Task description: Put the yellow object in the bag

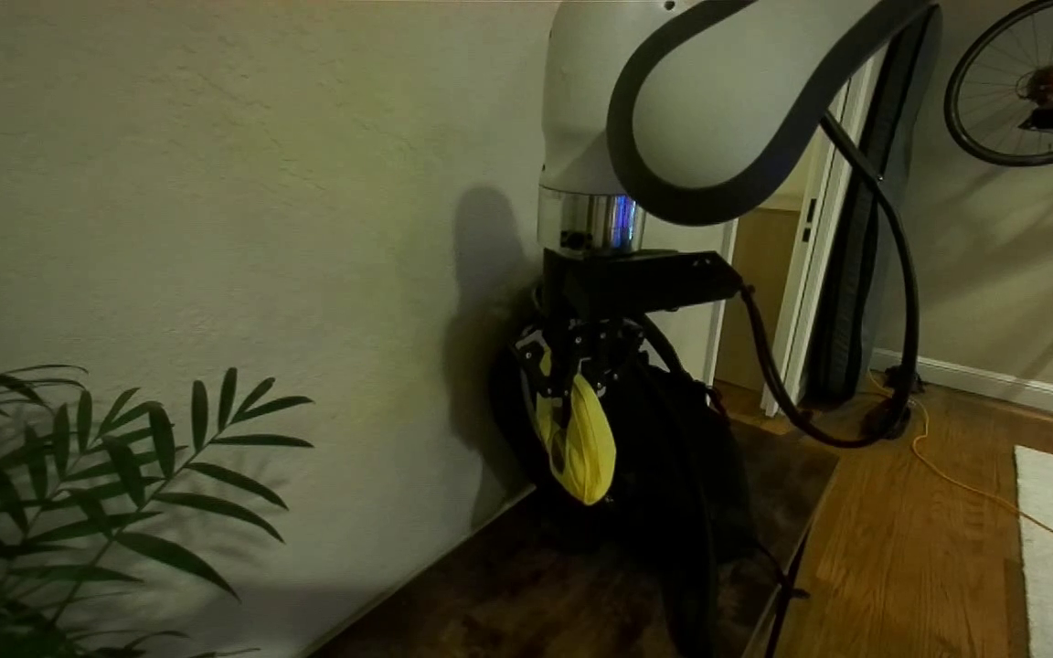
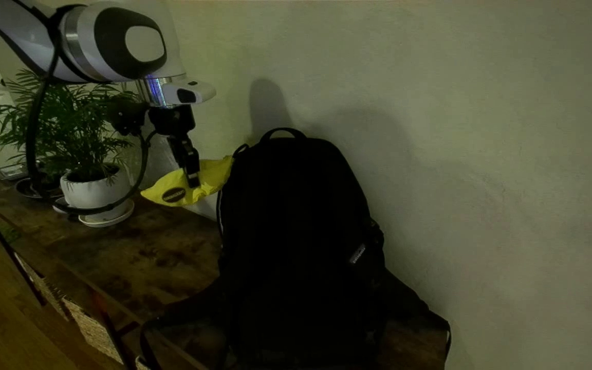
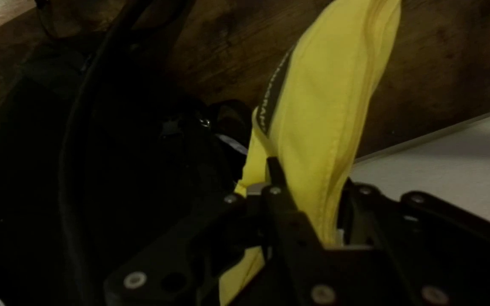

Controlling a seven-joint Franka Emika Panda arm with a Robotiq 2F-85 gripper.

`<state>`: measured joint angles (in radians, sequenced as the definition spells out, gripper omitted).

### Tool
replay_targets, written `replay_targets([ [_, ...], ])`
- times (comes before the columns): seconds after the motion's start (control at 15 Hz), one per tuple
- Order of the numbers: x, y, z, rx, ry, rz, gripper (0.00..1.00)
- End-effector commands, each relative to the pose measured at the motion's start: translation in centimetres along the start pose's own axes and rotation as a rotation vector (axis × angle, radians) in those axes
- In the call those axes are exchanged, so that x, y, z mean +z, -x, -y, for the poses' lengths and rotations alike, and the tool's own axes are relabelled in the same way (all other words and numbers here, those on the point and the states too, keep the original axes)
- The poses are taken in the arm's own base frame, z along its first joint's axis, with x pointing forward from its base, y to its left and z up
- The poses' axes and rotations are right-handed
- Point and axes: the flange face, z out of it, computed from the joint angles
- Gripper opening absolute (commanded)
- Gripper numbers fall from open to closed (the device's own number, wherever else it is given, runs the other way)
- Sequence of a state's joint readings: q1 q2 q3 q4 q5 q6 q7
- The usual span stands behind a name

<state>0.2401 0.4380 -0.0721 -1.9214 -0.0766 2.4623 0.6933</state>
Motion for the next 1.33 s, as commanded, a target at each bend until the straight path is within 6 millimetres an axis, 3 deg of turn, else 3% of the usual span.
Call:
replay_targets([
  [0.0,-1.1,-1.1,-1.3,0.012,0.011,-0.051,0.06],
  [0.4,-1.0,-2.8,-0.5,-0.007,-0.011,-0.09,0.06],
  [0.67,0.2,-3.8,-0.1,-0.005,-0.023,-0.094,0.06],
  [1.27,2.4,-6.9,-2.0,0.084,-0.005,-0.106,0.06],
])
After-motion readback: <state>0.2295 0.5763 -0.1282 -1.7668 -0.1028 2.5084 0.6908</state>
